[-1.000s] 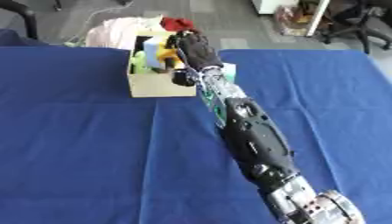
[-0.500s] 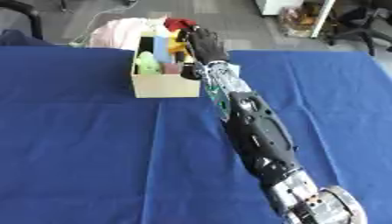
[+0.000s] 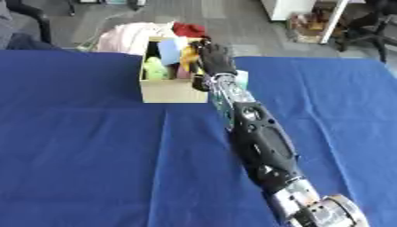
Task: Pick up objects on the table and place them in the box.
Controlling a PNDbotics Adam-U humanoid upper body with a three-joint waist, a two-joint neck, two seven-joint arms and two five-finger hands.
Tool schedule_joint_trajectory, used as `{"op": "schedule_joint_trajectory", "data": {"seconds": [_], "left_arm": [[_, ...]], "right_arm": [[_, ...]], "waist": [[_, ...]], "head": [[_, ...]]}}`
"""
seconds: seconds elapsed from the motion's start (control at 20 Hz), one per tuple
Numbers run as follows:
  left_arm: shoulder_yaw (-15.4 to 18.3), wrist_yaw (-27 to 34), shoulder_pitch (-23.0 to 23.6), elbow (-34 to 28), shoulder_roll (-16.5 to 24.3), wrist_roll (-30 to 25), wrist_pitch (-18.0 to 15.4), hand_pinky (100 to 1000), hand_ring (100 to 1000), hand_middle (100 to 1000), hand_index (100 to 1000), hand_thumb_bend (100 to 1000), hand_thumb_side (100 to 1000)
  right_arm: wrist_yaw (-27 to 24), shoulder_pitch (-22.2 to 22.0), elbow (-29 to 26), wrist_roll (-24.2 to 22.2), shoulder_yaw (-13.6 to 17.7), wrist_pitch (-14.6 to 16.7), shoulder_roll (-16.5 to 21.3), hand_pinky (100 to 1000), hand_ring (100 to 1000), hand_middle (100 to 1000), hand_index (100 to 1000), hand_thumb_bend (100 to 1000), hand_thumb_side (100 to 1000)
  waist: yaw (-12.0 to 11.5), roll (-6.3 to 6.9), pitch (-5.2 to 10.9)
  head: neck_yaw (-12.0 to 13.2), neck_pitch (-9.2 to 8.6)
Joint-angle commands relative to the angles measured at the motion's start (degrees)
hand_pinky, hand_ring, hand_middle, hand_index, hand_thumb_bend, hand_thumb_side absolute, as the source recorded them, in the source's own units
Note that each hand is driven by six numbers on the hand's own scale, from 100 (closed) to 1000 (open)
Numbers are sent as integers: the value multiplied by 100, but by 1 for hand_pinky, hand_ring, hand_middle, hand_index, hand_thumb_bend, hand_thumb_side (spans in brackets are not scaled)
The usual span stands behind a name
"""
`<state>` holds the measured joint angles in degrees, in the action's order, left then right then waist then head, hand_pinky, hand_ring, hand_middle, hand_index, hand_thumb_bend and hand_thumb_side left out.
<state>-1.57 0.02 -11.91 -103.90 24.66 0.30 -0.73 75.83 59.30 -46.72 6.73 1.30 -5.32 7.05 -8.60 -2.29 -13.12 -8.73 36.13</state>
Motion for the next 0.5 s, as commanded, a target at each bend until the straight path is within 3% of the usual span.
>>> {"op": "schedule_joint_trajectory", "data": {"seconds": [0.05, 0.35, 0.5], "left_arm": [[2, 8, -82, -114, 85, -18, -1, 894, 609, 603, 764, 100, 724], [12, 18, -63, -107, 90, -5, 3, 894, 608, 601, 764, 100, 726], [12, 19, -51, -97, 95, -3, 7, 895, 608, 601, 764, 100, 728]], "right_arm": [[147, 141, -17, 37, 69, -155, 66, 730, 672, 785, 887, 110, 178], [-23, 234, -161, -168, 69, -102, 153, 825, 837, 914, 967, 174, 482], [-256, 324, -326, -358, 24, 48, 241, 849, 871, 935, 987, 201, 541]], "waist": [[-17, -59, 79], [-9, -67, 102], [11, -74, 119]], "head": [[-24, -95], [-9, -93], [2, -85]]}}
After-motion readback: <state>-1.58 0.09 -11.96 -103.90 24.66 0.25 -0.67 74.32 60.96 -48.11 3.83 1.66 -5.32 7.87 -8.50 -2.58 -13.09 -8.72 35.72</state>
